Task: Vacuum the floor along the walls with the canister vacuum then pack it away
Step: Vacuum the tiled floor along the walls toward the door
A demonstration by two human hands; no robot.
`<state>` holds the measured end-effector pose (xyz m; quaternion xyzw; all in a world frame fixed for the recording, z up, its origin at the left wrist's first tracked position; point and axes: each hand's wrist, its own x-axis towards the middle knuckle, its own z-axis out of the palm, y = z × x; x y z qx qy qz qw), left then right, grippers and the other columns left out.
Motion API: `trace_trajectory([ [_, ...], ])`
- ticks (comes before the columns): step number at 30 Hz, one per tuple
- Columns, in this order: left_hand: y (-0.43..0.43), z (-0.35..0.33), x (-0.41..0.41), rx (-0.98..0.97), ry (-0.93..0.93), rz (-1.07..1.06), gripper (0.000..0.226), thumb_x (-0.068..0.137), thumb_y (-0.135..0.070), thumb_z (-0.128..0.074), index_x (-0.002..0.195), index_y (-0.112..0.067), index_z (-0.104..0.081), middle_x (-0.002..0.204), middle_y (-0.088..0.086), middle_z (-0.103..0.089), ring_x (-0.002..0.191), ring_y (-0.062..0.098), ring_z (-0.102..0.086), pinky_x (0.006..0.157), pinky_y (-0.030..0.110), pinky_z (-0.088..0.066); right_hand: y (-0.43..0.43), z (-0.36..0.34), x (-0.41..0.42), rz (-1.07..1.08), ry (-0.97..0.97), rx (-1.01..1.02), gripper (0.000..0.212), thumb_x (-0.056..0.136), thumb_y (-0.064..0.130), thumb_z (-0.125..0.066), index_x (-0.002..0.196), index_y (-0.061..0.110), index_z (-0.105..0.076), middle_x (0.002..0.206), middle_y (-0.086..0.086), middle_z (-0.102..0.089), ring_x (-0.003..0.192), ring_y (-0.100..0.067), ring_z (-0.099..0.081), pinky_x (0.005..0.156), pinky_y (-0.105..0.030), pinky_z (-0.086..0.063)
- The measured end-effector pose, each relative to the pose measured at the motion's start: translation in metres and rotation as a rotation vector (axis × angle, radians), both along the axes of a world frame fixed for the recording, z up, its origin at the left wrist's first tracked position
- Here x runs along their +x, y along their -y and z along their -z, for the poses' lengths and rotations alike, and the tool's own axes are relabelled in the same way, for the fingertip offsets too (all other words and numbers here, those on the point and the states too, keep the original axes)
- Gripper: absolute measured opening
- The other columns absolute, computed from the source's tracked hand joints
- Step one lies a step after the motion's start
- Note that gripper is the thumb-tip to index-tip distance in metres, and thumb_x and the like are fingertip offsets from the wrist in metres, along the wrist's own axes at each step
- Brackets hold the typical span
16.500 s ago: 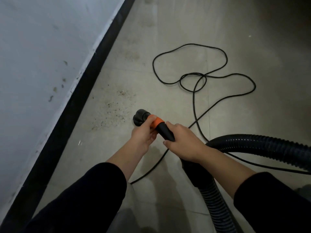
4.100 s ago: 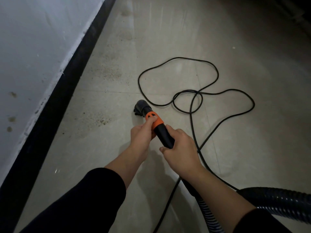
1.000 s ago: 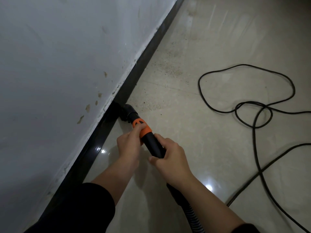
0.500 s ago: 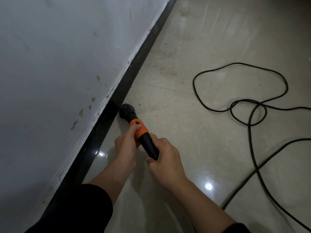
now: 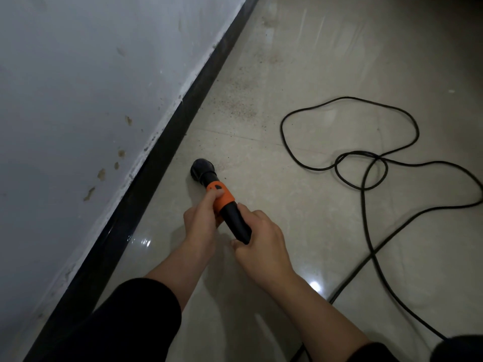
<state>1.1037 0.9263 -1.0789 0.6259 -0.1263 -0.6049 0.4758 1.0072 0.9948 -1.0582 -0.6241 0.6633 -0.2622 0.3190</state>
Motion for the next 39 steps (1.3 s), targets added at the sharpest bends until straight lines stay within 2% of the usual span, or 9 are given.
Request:
trace_trajectory([
  [8, -0.008, -0.002, -0.017, -0.005, 0.000, 0.058, 0.013, 0.081, -0.018, -0.073, 0.086, -0.009, -0.065, 0.095, 0.011, -0.068, 0.080, 0.020, -0.068, 0.079, 0.033, -0.056, -0.009, -0.004, -0.017, 0.038, 0.002, 0.000, 0.060, 0.081, 0.005, -0.061, 0.135, 0.029, -0.048, 0.090, 0.000, -0.049, 0.078, -0.015, -0.049, 0.057, -0.013, -0.035],
  [14, -0.016, -0.002, -0.027, -0.013, -0.018, 0.068, 0.017, 0.081, -0.017, -0.073, 0.091, -0.005, -0.066, 0.096, 0.013, -0.068, 0.082, 0.022, -0.068, 0.079, 0.032, -0.056, -0.017, -0.005, -0.027, 0.061, -0.014, 0.011, 0.054, 0.080, 0.006, -0.061, 0.129, 0.029, -0.051, 0.088, 0.000, -0.049, 0.075, -0.014, -0.050, 0.055, -0.014, -0.037],
  [19, -0.025, -0.006, -0.032, -0.023, -0.026, 0.075, 0.014, 0.081, -0.016, -0.074, 0.086, -0.006, -0.066, 0.096, 0.014, -0.068, 0.083, 0.022, -0.068, 0.079, 0.032, -0.056, -0.026, -0.009, -0.032, 0.069, -0.005, 0.010, 0.052, 0.080, 0.006, -0.061, 0.126, 0.029, -0.053, 0.087, -0.002, -0.051, 0.075, -0.015, -0.051, 0.057, -0.018, -0.039],
  [22, -0.030, -0.005, -0.032, -0.018, 0.009, 0.055, 0.015, 0.079, -0.017, -0.076, 0.084, -0.006, -0.067, 0.097, 0.016, -0.068, 0.090, 0.027, -0.069, 0.084, 0.036, -0.057, -0.029, -0.010, -0.033, 0.059, 0.022, 0.017, 0.052, 0.081, 0.009, -0.063, 0.128, 0.029, -0.053, 0.088, -0.002, -0.052, 0.076, -0.016, -0.051, 0.060, -0.019, -0.040],
  [27, -0.037, -0.004, -0.023, 0.016, 0.101, -0.039, 0.018, 0.074, -0.019, -0.078, 0.078, -0.008, -0.065, 0.097, 0.018, -0.069, 0.095, 0.032, -0.068, 0.088, 0.044, -0.057, -0.032, -0.013, -0.026, 0.004, 0.046, 0.026, 0.047, 0.081, 0.010, -0.064, 0.124, 0.027, -0.055, 0.088, -0.002, -0.053, 0.078, -0.018, -0.052, 0.066, -0.027, -0.044],
  [34, -0.039, -0.002, -0.017, -0.002, 0.090, -0.042, 0.017, 0.076, -0.017, -0.077, 0.081, -0.007, -0.065, 0.091, 0.014, -0.066, 0.090, 0.030, -0.067, 0.087, 0.043, -0.057, -0.034, -0.012, -0.021, 0.005, 0.048, 0.034, 0.044, 0.079, 0.007, -0.062, 0.118, 0.025, -0.056, 0.083, 0.001, -0.049, 0.075, -0.016, -0.050, 0.058, -0.019, -0.037],
  [39, -0.032, -0.002, -0.033, -0.015, 0.045, 0.027, 0.017, 0.077, -0.018, -0.076, 0.085, -0.006, -0.066, 0.095, 0.016, -0.068, 0.090, 0.029, -0.068, 0.085, 0.039, -0.057, -0.030, -0.014, -0.033, 0.066, 0.015, 0.036, 0.048, 0.079, 0.004, -0.060, 0.121, 0.025, -0.055, 0.086, -0.003, -0.050, 0.075, -0.020, -0.052, 0.062, -0.028, -0.044],
])
